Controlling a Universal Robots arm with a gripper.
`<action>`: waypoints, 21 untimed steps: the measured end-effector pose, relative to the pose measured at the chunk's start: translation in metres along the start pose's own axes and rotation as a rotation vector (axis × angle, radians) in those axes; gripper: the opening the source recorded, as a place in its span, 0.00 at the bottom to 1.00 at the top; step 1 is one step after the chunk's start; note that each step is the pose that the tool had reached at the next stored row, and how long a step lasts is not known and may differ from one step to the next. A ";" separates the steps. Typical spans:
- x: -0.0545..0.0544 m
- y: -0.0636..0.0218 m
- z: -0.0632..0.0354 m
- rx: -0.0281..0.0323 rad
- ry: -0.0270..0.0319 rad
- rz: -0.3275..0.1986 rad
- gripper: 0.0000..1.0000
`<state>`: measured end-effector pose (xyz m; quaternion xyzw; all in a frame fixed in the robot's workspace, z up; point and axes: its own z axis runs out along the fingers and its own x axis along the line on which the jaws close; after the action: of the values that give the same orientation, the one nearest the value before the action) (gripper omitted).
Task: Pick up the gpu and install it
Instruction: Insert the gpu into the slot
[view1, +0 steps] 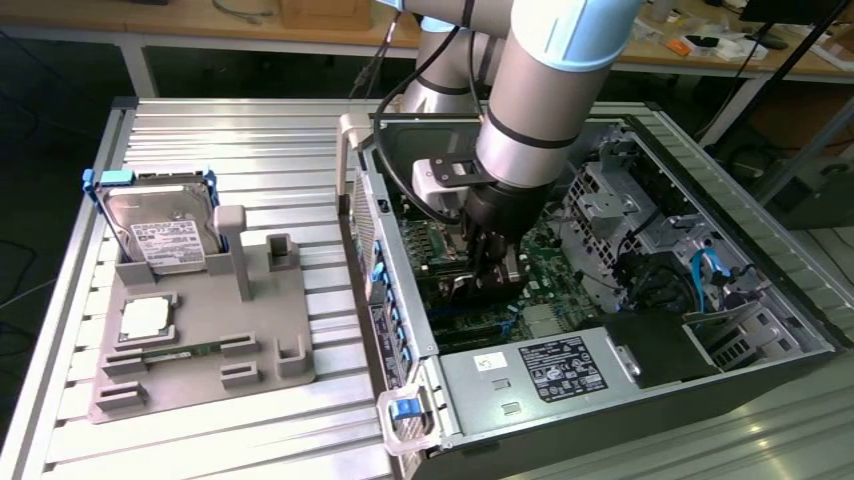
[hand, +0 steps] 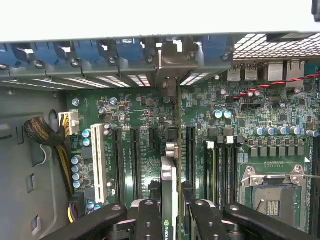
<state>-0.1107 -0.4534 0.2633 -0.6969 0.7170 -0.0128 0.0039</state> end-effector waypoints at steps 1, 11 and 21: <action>0.000 0.0000 0.0002 0.0001 -0.0001 0.000 0.27; 0.000 0.0004 0.0003 0.0003 -0.0002 0.000 0.27; -0.001 0.0005 0.0002 0.0001 -0.0001 0.000 0.27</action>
<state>-0.1111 -0.4529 0.2631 -0.6970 0.7170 -0.0128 0.0040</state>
